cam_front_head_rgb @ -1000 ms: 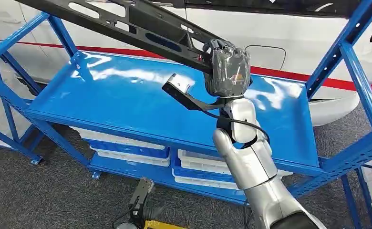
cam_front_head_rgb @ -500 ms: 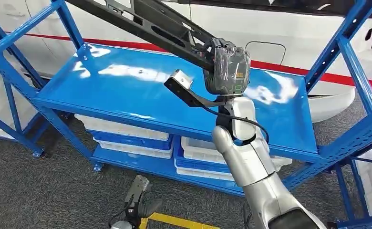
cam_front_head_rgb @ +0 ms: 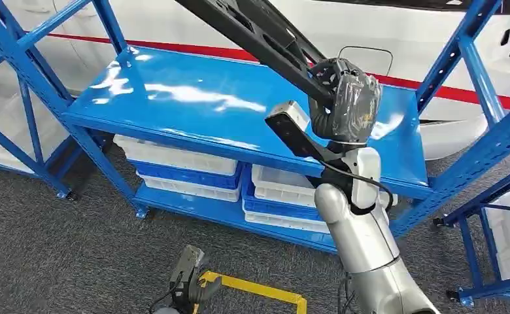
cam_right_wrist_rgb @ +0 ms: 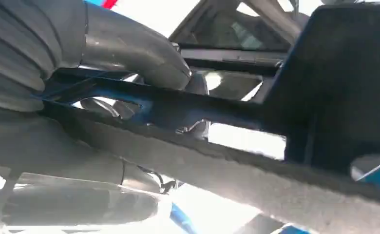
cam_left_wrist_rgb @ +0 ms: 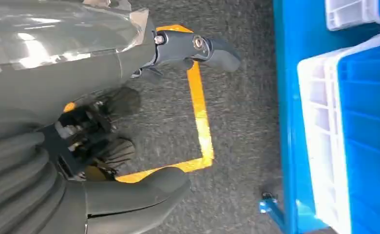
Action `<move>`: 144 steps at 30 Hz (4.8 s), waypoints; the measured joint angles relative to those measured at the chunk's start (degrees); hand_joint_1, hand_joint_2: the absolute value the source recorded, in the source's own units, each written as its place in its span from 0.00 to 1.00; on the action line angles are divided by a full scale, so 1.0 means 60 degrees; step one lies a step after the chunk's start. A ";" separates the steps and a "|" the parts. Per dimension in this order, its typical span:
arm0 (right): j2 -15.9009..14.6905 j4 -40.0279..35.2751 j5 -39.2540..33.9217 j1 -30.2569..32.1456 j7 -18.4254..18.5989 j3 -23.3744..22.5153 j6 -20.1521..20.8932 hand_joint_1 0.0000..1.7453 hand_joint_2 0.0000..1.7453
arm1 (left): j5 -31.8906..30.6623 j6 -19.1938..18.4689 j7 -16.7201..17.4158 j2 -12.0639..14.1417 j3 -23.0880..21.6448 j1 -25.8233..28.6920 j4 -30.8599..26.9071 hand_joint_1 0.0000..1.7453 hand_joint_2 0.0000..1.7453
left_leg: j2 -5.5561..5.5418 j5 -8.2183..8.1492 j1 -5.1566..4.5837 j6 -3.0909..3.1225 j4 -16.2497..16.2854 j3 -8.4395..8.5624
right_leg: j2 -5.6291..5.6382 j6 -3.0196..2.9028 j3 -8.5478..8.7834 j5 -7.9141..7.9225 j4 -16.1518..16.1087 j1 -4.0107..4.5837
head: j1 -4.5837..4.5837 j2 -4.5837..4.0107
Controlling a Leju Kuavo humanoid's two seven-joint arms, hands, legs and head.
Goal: Take the parts from the cabinet and place them on the table.
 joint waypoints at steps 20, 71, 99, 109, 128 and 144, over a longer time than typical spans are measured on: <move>-0.0244 -0.1651 -0.0686 0.0909 -0.0299 -0.0058 0.0401 1.00 1.00 | 0.0397 0.0036 -0.0656 0.0197 0.0299 0.0397 -0.0080 0.00 1.00 | 0.0067 -0.0459 -0.0009 0.0503 -0.0141 0.0779 | 0.0012 0.0277 -0.2114 -0.0919 0.3297 -0.0005 | -0.0008 0.0000; -0.0510 -0.1949 -0.2660 0.1141 -0.1031 -0.1443 0.0248 1.00 1.00 | 0.0178 -0.0055 -0.0474 0.0277 0.1031 0.0458 -0.0627 0.00 1.00 | 0.0017 -0.1066 0.0084 0.0027 0.0396 0.1298 | 0.0024 0.0046 -0.0985 0.0720 0.0123 0.0029 | -0.0208 0.0000; -0.0492 -0.1261 -0.2794 0.0417 -0.1045 -0.1530 0.0266 1.00 1.00 | 0.0514 -0.0113 -0.0842 0.0488 0.1242 0.0395 -0.0616 0.00 1.00 | 0.0047 -0.1544 0.0122 -0.0157 0.2946 -0.0526 | -0.0049 -0.0033 -0.0730 0.0769 -0.0115 -0.0009 | -0.0157 0.0000; -0.0324 -0.1006 -0.2765 -0.0031 -0.1016 -0.1461 0.0466 1.00 1.00 | 0.0696 -0.0168 -0.1002 0.0528 0.1363 0.0408 -0.0641 0.00 1.00 | -0.0057 -0.0893 0.0079 0.0435 0.0047 0.1146 | -0.0038 0.0305 -0.2005 0.0440 0.1273 -0.0067 | -0.0062 0.0000; -0.0182 -0.0358 -0.2620 -0.0444 -0.0973 -0.1301 0.0532 1.00 1.00 | 0.0863 -0.0171 -0.1126 0.0601 0.1665 0.0557 -0.0648 0.00 1.00 | 0.0047 -0.1597 0.0145 -0.0248 0.2797 -0.0779 | -0.0339 -0.0097 -0.0545 0.0450 0.0079 0.0029 | -0.0128 0.0000; -0.0190 -0.0099 -0.2656 -0.0584 -0.1085 -0.1221 0.0532 1.00 1.00 | 0.0849 0.0047 -0.1323 0.0616 0.1781 0.0604 -0.0714 0.00 1.00 | -0.0383 -0.0294 0.0119 0.0349 0.0052 0.0502 | 0.0020 0.0212 -0.1907 -0.0796 0.3110 0.0004 | 0.0083 0.0000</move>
